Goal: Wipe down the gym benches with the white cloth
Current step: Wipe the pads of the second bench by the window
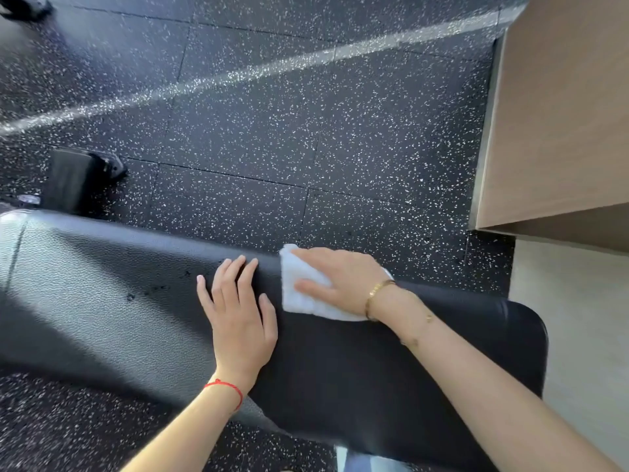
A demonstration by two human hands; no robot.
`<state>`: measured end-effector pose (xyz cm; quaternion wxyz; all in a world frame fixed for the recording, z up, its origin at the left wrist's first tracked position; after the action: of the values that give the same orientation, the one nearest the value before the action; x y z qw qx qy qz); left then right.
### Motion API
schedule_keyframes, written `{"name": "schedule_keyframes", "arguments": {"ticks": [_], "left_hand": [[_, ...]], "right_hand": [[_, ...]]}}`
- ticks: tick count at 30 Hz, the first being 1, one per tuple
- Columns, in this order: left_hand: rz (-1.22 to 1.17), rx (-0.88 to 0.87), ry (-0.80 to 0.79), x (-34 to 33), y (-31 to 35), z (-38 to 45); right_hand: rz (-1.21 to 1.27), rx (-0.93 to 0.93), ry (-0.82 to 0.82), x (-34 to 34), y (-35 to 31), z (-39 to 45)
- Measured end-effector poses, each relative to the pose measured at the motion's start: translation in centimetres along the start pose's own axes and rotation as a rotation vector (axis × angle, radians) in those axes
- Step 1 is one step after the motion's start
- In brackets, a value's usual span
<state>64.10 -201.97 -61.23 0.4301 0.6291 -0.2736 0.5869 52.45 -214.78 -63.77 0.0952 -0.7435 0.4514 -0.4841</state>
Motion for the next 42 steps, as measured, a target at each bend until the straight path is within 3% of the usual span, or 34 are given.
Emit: {"name": "schedule_keyframes", "arguments": {"ticks": [5, 11, 15, 20, 24, 28, 35, 38, 42], "left_hand": [[0.018, 0.005, -0.032, -0.2, 0.1, 0.1], [0.026, 0.009, -0.058, -0.6, -0.1, 0.0], [0.023, -0.012, -0.049, -0.5, -0.1, -0.1], [0.022, -0.009, -0.017, -0.4, 0.1, -0.1], [0.019, -0.008, 0.006, -0.3, 0.4, -0.2], [0.006, -0.027, 0.024, 0.0, 0.1, -0.2], [0.028, -0.023, -0.014, 0.9, 1.2, -0.2], [0.008, -0.134, -0.049, 0.9, 4.3, -0.6], [-0.005, -0.272, -0.105, 0.1, 8.4, -1.7]], "right_hand": [[0.007, -0.044, -0.013, 0.5, 3.1, -3.4], [0.100, 0.007, -0.089, 0.0, -1.7, 2.8], [0.098, 0.029, -0.056, 0.3, 0.0, 0.2], [0.097, -0.180, 0.010, 1.3, 5.8, -6.4], [0.116, -0.144, -0.039, 1.1, 1.4, -1.8], [0.054, -0.124, 0.045, 0.8, 0.5, -1.5], [-0.121, -0.372, 0.222, 0.7, 11.0, -12.4], [-0.223, -0.487, 0.295, 0.9, 13.5, -15.6], [-0.325, -0.486, 0.479, -0.3, 11.1, -16.9]]}}
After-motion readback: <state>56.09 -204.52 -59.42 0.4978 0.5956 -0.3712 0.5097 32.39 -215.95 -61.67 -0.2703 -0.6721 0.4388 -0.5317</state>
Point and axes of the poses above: each hand's wrist, its own z-axis towards the middle knuckle, its own x-axis out of the back of the hand, y = z × x, the point moved 7 cm from there along z, towards the middle knuckle, and after that the axes turned 1 degree about x, right-handed, at the moved point
